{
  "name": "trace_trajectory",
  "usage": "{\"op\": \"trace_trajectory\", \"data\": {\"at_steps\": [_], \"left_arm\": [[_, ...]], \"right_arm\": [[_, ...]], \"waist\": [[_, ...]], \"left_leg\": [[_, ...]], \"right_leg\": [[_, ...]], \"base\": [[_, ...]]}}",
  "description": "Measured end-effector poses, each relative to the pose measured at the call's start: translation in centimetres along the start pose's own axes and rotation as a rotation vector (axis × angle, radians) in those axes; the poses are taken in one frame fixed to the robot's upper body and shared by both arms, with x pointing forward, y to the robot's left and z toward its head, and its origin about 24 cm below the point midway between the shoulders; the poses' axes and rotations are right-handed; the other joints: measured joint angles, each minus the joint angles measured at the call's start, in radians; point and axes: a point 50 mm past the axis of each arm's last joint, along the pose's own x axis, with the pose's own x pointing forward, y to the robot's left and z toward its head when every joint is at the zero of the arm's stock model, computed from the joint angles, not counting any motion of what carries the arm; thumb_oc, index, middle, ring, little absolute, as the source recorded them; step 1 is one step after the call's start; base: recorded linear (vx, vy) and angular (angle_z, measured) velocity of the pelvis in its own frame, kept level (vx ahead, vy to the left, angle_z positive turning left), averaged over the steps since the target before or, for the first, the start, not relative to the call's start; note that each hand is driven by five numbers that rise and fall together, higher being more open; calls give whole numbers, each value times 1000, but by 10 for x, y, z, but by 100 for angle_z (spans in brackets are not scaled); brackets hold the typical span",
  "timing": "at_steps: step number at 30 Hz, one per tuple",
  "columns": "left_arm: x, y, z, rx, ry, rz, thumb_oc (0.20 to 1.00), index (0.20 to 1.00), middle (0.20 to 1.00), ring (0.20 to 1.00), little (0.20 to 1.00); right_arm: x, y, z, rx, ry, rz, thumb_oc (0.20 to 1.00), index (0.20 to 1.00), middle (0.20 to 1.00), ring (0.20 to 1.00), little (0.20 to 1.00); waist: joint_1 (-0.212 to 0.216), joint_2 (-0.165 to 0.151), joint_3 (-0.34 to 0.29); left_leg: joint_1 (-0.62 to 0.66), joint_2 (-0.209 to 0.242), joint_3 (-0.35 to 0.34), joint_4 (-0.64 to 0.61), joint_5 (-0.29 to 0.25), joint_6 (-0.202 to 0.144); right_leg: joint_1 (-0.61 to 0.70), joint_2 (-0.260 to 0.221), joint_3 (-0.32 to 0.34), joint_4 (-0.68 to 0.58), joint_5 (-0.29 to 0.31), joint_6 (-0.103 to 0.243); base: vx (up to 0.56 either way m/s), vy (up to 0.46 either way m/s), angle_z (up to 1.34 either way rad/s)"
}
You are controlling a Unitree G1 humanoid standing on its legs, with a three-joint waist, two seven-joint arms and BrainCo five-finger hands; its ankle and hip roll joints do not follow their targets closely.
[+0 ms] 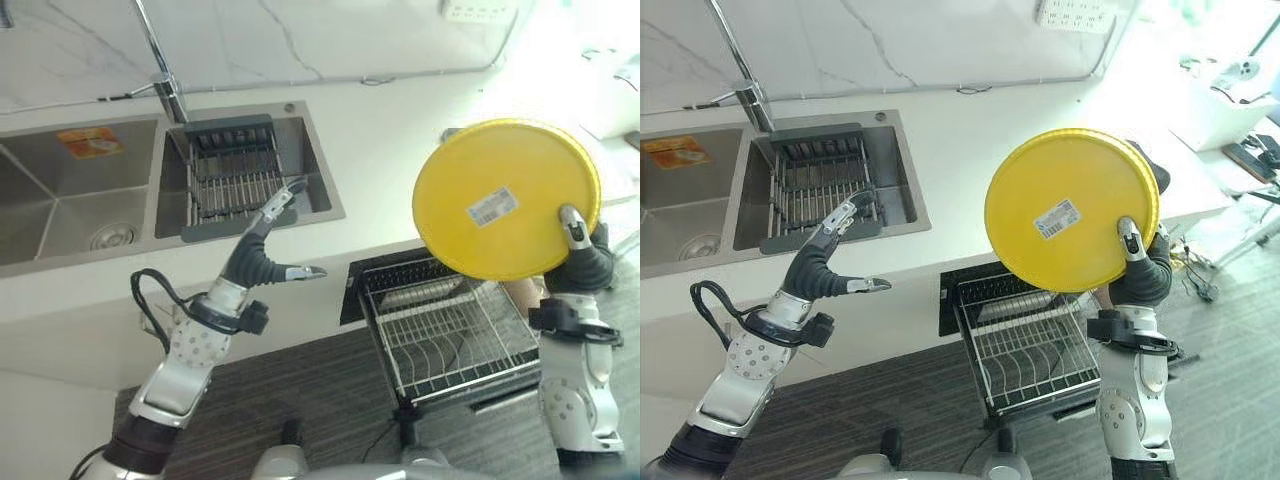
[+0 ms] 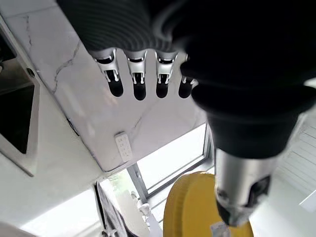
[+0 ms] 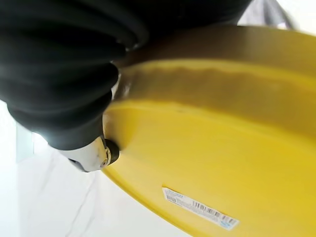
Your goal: Place the dishes in the dishwasher.
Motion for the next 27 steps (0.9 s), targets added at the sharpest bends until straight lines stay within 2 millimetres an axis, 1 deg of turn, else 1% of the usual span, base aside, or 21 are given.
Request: {"op": "trace_trajectory", "data": {"at_steps": [1,2,3,4,5,7,8,9,12,14,17,19,21,22,24,25,26,27], "left_arm": [[-9,-5,-4,-15,36,-28,1000,1000,1000,1000,1000],[-15,-8,-7,-25,59,-43,1000,1000,1000,1000,1000],[-18,-9,-8,-29,71,-56,1000,1000,1000,1000,1000],[-21,-11,-9,-32,79,-76,1000,1000,1000,1000,1000],[-21,-11,-8,-30,70,-95,1000,1000,1000,1000,1000],[-22,-12,-8,-30,59,-118,1000,1000,1000,1000,1000],[-24,-12,-10,-21,71,-157,1000,1000,1000,1000,1000],[-25,-12,-11,-21,78,-173,1000,1000,1000,1000,1000],[-37,-16,-17,-66,130,-219,1000,1000,1000,1000,1000],[-47,-16,-28,-77,198,-216,1000,1000,1000,1000,1000],[-77,-7,-51,-103,367,-138,1000,1000,1000,1000,1000],[-104,-2,-69,-121,518,-76,1000,1000,1000,1000,1000],[-141,-8,-89,-197,696,31,1000,1000,1000,1000,1000],[-159,-12,-100,-224,791,85,1000,1000,1000,1000,1000],[-187,-22,-112,-245,928,131,1000,1000,1000,1000,1000],[-201,-28,-116,-259,993,155,1000,1000,1000,1000,1000],[-211,-32,-116,-262,1031,168,1000,1000,1000,1000,1000],[-214,-32,-115,-261,1041,172,1000,1000,1000,1000,1000]], "right_arm": [[1,-4,4,-42,6,5,200,200,200,200,200],[0,-7,6,-71,6,-5,200,200,200,200,200],[-1,-8,6,-84,11,-6,200,200,200,200,200],[-1,-8,6,-120,24,10,200,200,200,200,200],[1,-9,8,-173,51,40,200,200,200,200,200],[4,-10,12,-243,71,89,200,200,200,200,200],[6,-9,15,-301,80,133,200,200,200,200,200],[7,-9,15,-325,87,149,200,200,200,200,200],[6,-6,12,-371,118,198,200,200,200,200,200],[5,-5,11,-413,126,221,200,200,200,200,200],[4,-4,11,-516,140,275,200,200,200,200,200],[1,-4,9,-662,161,335,200,200,200,200,200],[2,-6,14,-869,189,441,200,200,200,200,200],[2,-8,14,-916,187,455,200,200,200,200,200],[0,-10,9,-944,199,459,200,200,200,200,200],[-1,-10,8,-956,206,469,200,200,200,200,200],[-1,-10,7,-965,207,479,200,200,200,200,200],[-1,-10,7,-965,207,487,200,200,200,200,200]], "waist": [[-8,24,-1],[-10,36,-1],[-16,42,-1],[-26,52,0],[-28,65,-1],[-26,78,-2],[-27,87,-9],[-26,91,-11],[-27,105,-21],[-27,110,-32],[-25,104,-37],[-20,96,-45],[-4,85,-53],[-3,75,-63],[0,57,-79],[2,45,-87],[4,33,-95],[5,27,-98]], "left_leg": [[3,40,1,1,3,-12],[5,69,2,0,3,-12],[4,85,1,0,5,-16],[-3,106,2,1,9,-34],[-13,120,2,-1,6,-43],[-28,123,1,-3,10,-43],[-37,119,0,-4,12,-46],[-39,115,0,-4,13,-47],[-37,95,1,-3,16,-43],[-32,81,0,-2,16,-43],[-26,71,0,-1,17,-45],[-26,69,-1,-2,16,-44],[-29,66,-4,-4,14,-41],[-34,65,-11,-4,13,-37],[-38,65,-19,-4,13,-36],[-41,63,-22,-4,12,-37],[-43,59,-22,-4,13,-36],[-45,59,-22,-4,13,-36]], "right_leg": [[1,41,0,0,-9,-14],[1,69,-1,0,-14,-25],[0,86,-1,-2,-15,-31],[-6,105,-2,-5,-26,-41],[-16,117,-2,-5,-24,-46],[-26,115,-8,-5,-21,-53],[-34,111,-16,-5,-22,-55],[-35,108,-18,-5,-21,-56],[-32,85,-19,-5,-7,-46],[-25,71,-22,-4,-3,-45],[-17,62,-24,-1,-4,-43],[-16,62,-26,-2,-5,-42],[-17,57,-29,-4,-9,-37],[-18,57,-32,-5,-12,-33],[-19,55,-37,-5,-18,-27],[-19,50,-42,-5,-27,-37],[-20,47,-43,-5,-26,-36],[-21,47,-44,-5,-26,-36]], "base": [[-33,-212,-22],[-42,-185,-12],[-43,-149,-8],[-41,-103,-3],[-66,-107,-1],[-55,-81,5],[-15,-28,12],[-11,-11,13],[-3,10,4],[4,12,7],[1,5,2],[-12,2,2],[-31,-1,5],[-24,-5,10],[9,-10,11],[6,-17,9],[-23,-17,7],[-16,-14,4]]}}
